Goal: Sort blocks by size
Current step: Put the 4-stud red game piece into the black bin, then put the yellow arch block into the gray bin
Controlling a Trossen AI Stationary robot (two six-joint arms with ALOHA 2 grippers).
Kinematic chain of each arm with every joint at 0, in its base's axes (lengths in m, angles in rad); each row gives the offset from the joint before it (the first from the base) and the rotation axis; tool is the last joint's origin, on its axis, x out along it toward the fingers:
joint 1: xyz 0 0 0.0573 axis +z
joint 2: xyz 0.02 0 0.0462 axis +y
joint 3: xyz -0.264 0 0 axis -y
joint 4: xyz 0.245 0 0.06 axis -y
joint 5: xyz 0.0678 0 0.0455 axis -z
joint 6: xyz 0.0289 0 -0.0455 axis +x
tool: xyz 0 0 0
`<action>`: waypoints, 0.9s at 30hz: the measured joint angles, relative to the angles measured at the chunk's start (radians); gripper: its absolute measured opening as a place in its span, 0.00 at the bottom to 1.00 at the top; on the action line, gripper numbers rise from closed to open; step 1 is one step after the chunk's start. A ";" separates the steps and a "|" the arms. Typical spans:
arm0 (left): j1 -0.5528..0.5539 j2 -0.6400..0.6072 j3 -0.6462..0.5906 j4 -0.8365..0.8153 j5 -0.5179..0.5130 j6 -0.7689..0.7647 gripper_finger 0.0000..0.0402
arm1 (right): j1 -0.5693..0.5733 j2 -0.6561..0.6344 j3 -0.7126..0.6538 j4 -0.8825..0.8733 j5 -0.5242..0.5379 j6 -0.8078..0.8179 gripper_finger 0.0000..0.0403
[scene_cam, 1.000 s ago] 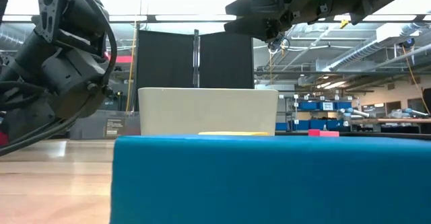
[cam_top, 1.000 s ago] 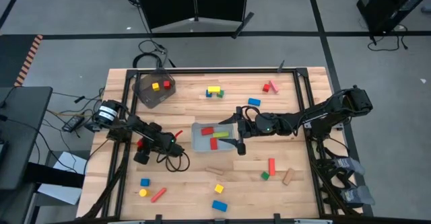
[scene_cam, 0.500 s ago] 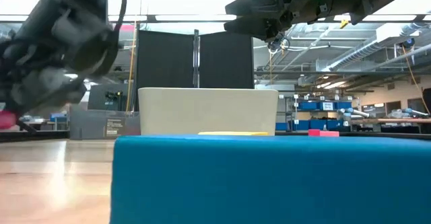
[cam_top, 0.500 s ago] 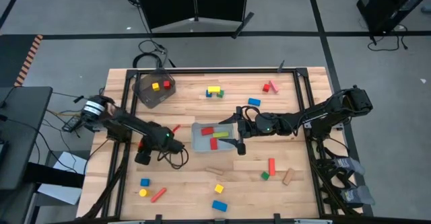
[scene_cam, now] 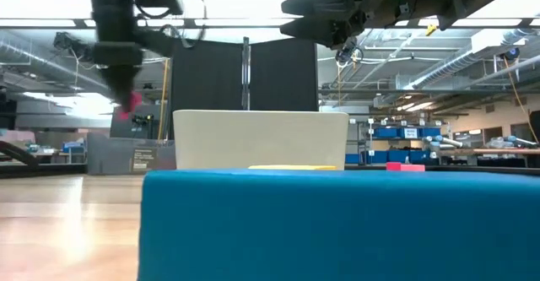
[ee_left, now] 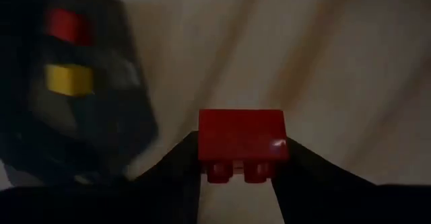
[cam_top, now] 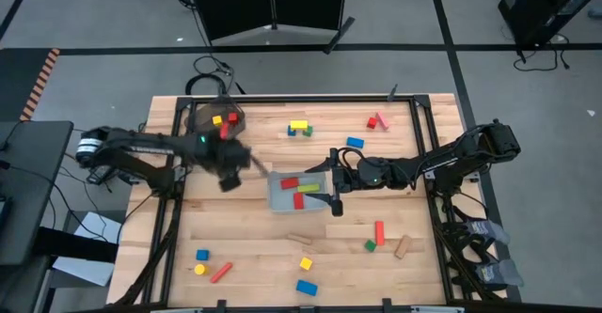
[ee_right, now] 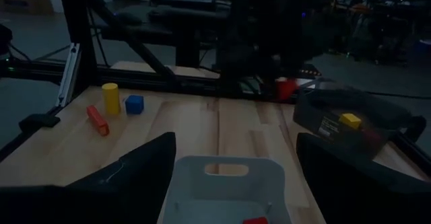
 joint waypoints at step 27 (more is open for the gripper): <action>0.678 0.164 0.001 0.348 0.032 0.238 0.56 | -0.140 0.000 0.094 -0.299 0.092 0.093 0.79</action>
